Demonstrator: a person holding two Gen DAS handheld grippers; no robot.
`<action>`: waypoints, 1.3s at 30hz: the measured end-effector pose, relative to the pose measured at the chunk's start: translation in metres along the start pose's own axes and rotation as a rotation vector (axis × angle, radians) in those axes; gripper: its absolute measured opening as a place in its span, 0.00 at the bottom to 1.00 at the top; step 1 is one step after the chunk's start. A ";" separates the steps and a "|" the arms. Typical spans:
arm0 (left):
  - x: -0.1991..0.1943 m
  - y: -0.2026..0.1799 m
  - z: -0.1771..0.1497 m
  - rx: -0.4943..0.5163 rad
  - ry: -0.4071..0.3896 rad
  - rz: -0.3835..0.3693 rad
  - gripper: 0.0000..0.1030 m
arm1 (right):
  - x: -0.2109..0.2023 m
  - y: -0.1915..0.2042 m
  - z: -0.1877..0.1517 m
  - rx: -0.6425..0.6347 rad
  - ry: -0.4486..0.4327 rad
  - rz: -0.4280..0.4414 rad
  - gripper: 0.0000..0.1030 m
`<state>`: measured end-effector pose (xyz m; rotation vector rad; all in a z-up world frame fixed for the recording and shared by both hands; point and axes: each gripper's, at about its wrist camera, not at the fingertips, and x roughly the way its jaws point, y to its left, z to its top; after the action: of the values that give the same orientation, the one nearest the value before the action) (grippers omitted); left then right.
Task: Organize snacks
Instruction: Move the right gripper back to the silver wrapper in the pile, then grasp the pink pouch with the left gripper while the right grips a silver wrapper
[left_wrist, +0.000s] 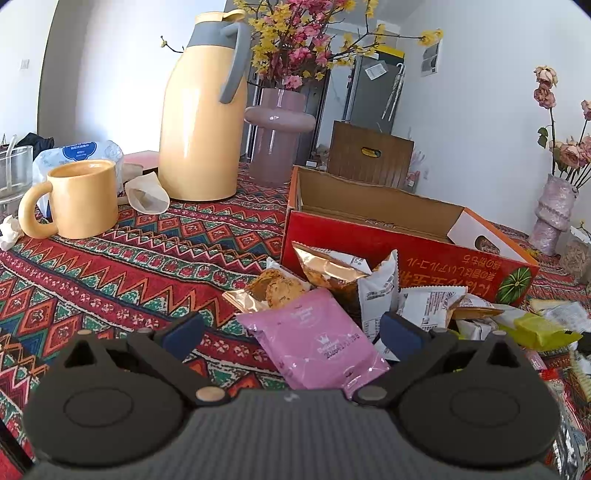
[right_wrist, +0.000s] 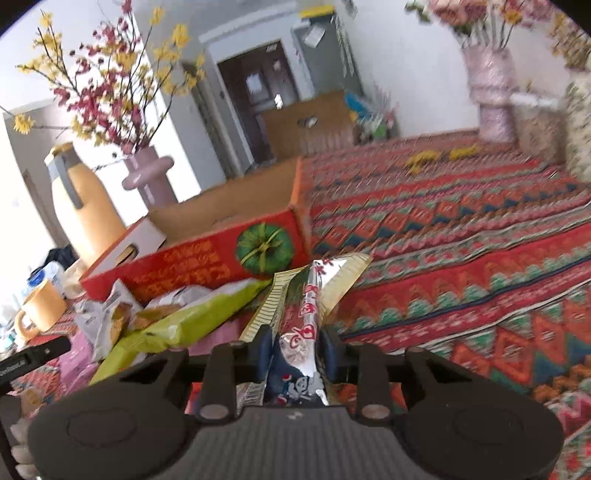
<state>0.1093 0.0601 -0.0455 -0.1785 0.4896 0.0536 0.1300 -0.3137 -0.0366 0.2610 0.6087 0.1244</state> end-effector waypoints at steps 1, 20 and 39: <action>0.000 0.000 0.000 -0.001 0.003 0.000 1.00 | -0.003 -0.002 0.000 -0.007 -0.022 -0.024 0.27; 0.037 -0.027 0.022 -0.022 0.227 0.183 0.98 | 0.018 -0.021 -0.015 0.026 -0.047 -0.094 0.27; 0.010 -0.009 0.012 -0.020 0.255 0.116 0.60 | 0.016 -0.025 -0.016 0.045 -0.050 -0.061 0.27</action>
<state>0.1248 0.0537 -0.0381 -0.1778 0.7534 0.1502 0.1350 -0.3308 -0.0652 0.2883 0.5702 0.0449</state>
